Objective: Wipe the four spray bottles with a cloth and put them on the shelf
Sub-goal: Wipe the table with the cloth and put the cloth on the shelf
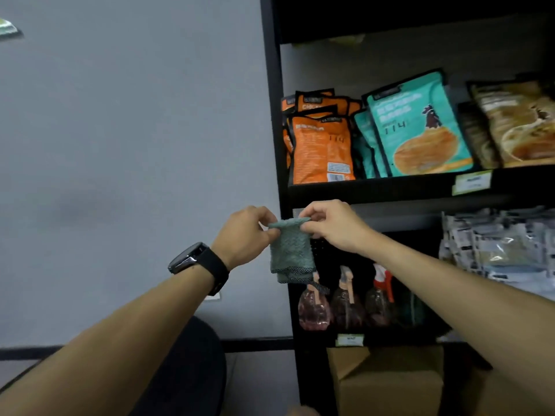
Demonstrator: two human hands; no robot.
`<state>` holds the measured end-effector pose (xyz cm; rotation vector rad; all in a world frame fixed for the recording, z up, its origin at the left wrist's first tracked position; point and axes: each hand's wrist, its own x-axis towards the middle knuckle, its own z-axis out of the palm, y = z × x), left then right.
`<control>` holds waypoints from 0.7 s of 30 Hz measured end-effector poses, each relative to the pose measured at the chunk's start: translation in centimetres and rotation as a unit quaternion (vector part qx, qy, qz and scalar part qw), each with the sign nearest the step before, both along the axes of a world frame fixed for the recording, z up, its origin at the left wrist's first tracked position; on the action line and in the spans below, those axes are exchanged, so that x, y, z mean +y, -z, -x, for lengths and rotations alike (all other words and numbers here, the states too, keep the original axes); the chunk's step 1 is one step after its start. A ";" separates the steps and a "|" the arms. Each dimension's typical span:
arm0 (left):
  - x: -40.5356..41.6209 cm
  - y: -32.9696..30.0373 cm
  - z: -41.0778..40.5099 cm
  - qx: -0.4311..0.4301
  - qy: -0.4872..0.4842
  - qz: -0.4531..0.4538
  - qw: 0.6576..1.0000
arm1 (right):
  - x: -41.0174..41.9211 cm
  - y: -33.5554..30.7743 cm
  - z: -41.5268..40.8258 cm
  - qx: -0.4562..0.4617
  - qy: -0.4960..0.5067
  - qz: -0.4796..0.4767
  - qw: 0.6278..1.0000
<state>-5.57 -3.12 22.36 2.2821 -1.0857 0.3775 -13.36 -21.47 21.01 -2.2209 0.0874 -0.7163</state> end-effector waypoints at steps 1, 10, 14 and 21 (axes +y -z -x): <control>-1.0 0.1 0.3 0.004 0.014 0.000 1.000 | -0.7 0.0 0.8 0.001 0.011 -0.003 1.000; -9.9 1.3 3.2 0.019 0.126 -0.009 0.992 | -7.7 1.2 7.2 0.009 0.104 -0.016 0.994; -13.3 2.1 4.7 0.018 0.156 -0.017 0.987 | -10.9 2.2 9.5 0.020 0.132 -0.016 0.991; -19.0 4.0 7.2 0.031 0.198 -0.007 0.980 | -15.0 3.7 13.0 0.028 0.177 -0.026 0.983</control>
